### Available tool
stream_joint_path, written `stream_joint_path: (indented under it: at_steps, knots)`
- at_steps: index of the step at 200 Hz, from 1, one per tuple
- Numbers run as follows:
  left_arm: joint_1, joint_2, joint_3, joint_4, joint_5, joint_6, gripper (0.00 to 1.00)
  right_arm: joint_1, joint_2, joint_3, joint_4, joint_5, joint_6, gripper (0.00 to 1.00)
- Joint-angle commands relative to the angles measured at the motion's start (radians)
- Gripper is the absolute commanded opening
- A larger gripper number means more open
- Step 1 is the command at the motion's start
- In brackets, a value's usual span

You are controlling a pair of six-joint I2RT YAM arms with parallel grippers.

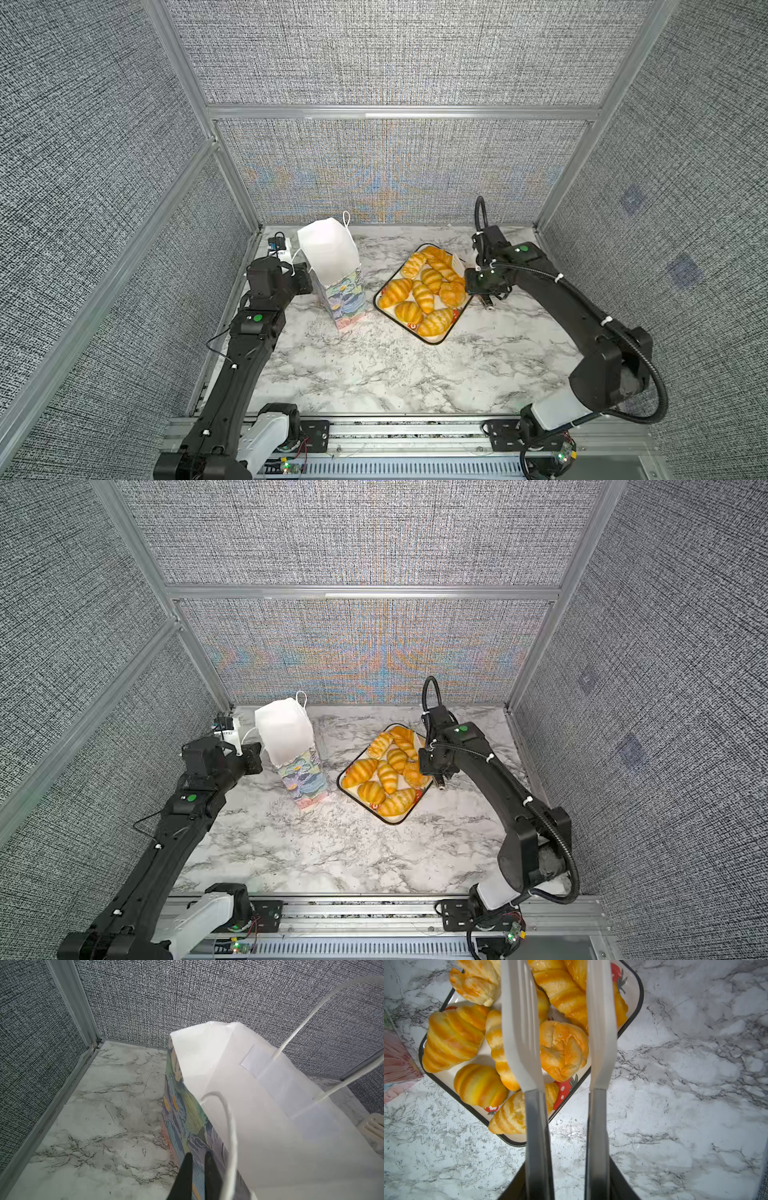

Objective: Place the fake bread into the paper bag
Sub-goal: 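Lift the tongs with the right gripper and move them over the bread tray, then lower the tongs onto the braided bread and pinch it with the right gripper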

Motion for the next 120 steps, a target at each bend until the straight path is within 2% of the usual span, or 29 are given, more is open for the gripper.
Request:
stream_joint_path:
  at_steps: [1,55,120]
  knots:
    - [0.001,0.003,0.011,0.011,0.012,0.0,0.15,0.005,-0.029,-0.035,-0.021,-0.019,0.03,0.45]
    - [0.001,0.003,0.005,0.012,0.017,0.0,0.16,0.017,-0.041,-0.133,0.023,-0.062,0.054,0.52]
    - [0.001,0.009,0.006,0.016,0.023,0.001,0.16,0.023,-0.015,-0.176,0.064,-0.076,0.057,0.56]
